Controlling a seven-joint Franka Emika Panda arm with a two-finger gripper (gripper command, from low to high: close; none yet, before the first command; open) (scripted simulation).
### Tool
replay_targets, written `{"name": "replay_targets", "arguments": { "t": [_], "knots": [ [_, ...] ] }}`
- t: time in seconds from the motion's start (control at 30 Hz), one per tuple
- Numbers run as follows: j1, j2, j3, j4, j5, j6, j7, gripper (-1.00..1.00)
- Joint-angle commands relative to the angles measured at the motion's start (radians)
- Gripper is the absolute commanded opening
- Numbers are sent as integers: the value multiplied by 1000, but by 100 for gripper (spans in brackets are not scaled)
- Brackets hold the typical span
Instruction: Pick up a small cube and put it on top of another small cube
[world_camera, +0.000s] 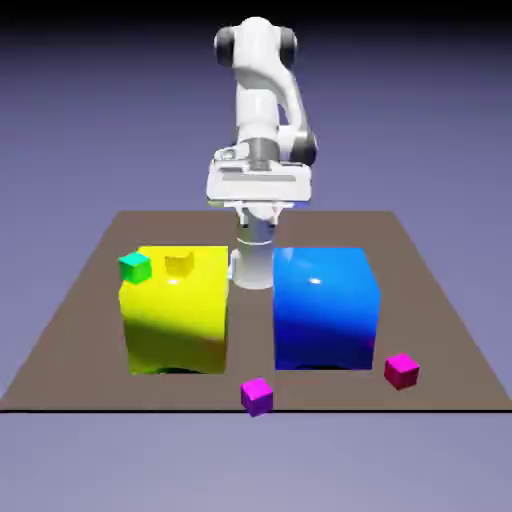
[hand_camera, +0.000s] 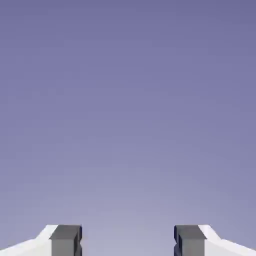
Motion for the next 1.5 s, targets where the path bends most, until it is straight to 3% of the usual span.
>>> {"name": "replay_targets", "arguments": {
  "t": [0.0, 0.87, 1.0, 1.03, 1.2, 1.47],
  "knots": [
    [9, 36, -9, 25, 2, -22, -16, 0],
    [250, 979, -236, 663, 52, -600, -433, 0],
    [219, 1119, -203, 667, 86, -463, -454, 0],
    [219, 1119, -203, 667, 86, -463, -454, -100],
    [251, 975, -237, 663, 50, -603, -432, -100],
    [407, 913, 49, 736, -183, -649, -493, -100]
  ]
}}
